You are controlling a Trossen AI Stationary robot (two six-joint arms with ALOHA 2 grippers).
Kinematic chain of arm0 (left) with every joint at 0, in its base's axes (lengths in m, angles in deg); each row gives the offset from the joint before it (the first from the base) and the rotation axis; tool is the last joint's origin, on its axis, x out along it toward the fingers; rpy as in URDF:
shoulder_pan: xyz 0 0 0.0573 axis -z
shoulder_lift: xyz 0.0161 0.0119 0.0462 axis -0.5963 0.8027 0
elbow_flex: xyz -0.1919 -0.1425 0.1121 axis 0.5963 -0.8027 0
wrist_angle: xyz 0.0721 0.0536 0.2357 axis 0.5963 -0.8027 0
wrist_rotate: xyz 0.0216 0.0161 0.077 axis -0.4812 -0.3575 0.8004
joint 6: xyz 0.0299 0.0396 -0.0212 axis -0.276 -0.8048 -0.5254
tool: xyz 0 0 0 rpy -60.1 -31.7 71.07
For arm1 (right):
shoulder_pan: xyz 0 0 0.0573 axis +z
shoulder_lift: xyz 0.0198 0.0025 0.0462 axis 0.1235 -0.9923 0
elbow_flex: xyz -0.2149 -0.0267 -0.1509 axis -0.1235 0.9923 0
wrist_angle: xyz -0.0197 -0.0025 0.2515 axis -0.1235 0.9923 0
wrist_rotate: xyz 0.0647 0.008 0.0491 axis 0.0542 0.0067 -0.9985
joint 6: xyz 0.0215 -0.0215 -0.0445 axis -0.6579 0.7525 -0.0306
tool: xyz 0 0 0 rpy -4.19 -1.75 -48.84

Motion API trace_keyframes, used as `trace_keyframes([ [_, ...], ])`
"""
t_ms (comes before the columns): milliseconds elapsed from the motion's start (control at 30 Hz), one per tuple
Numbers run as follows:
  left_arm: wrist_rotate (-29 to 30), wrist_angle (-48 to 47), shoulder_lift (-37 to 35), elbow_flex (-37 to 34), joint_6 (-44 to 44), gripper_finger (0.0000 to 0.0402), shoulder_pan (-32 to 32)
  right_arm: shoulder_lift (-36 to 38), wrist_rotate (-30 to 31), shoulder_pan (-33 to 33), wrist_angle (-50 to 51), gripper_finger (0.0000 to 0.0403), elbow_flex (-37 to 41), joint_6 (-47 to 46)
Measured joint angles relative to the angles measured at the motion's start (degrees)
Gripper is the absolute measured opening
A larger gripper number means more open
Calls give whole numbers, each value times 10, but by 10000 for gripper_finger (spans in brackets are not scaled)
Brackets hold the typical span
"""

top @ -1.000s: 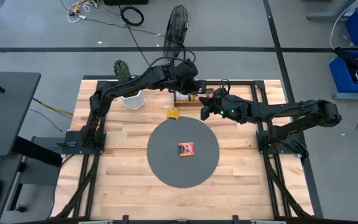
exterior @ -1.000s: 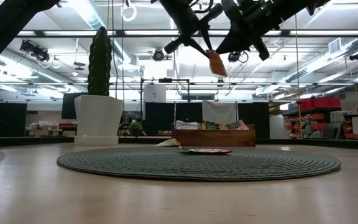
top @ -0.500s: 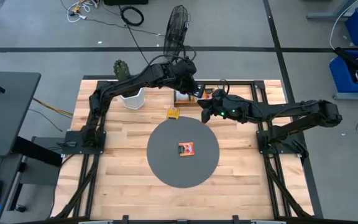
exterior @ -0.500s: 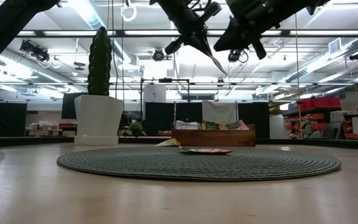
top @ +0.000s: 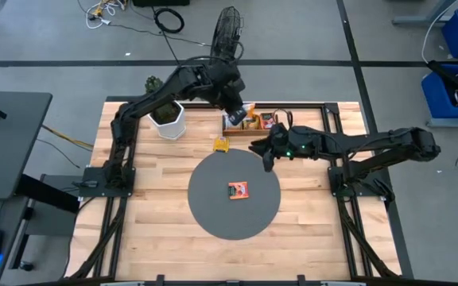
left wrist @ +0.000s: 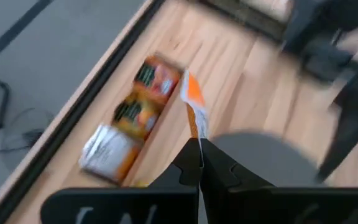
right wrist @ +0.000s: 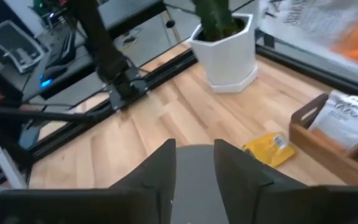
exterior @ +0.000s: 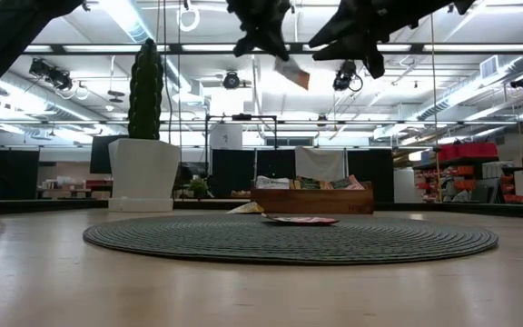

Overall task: Pick & Place Tea
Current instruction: Put the white tea bag into the left section of the wooden organizer

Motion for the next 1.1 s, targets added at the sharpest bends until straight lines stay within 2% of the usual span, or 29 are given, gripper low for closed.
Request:
trace_keyframes([
  [167, 38, -67, -1, -1, -101, 1, -7, 0, 0, 19, 14, 95, 0, 0],
  [367, 141, -92, 27, -1, -250, 1, -9, -6, 1, 24, 46, 12, 0, -5],
  [467, 171, -82, 45, -2, -334, 1, -8, -9, 2, 24, 54, 13, 0, -30],
  [600, 174, -73, 76, -2, -399, 1, -10, -13, 17, 23, 56, 6, 0, -57],
  [933, 165, -70, 146, -2, -443, 1, -18, -48, 31, 26, 45, 2, 0, -108],
  [1100, 143, -70, 171, -2, -447, 1, -18, -61, 30, 35, 43, 2, 0, -110],
])
